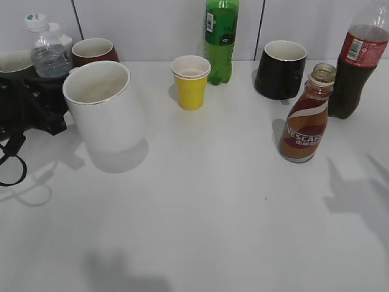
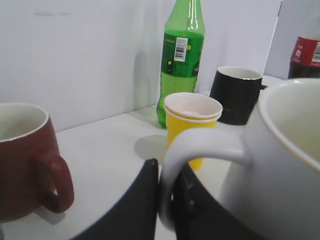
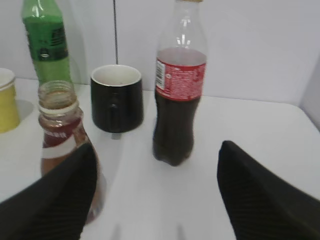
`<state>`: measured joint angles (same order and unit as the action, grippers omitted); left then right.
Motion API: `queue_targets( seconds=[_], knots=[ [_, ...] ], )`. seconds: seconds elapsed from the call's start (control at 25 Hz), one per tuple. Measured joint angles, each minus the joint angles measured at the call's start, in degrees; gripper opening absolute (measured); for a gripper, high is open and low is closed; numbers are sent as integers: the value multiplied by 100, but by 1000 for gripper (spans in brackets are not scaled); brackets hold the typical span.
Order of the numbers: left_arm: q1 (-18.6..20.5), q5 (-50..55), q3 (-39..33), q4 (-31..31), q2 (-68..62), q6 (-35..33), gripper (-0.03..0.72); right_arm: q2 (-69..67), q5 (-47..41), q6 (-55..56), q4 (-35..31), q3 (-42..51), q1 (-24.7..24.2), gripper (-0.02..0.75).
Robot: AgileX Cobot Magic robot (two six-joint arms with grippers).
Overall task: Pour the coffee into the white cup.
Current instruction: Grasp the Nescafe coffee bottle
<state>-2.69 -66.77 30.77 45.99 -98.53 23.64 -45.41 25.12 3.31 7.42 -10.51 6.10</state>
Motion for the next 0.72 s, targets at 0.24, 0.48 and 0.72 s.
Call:
queue_targets(
  seconds=[0.24, 0.48, 0.72],
  knots=[
    [0, 0, 4, -5, 0, 0, 54, -1078, 984, 1453, 1800, 4, 0, 588],
    [0, 0, 4, -5, 0, 0, 54, -2441, 1930, 2056, 2496, 4, 0, 635],
    [0, 0, 4, -5, 0, 0, 54, -3757, 2350, 1720, 2534, -185, 0, 650]
  ],
)
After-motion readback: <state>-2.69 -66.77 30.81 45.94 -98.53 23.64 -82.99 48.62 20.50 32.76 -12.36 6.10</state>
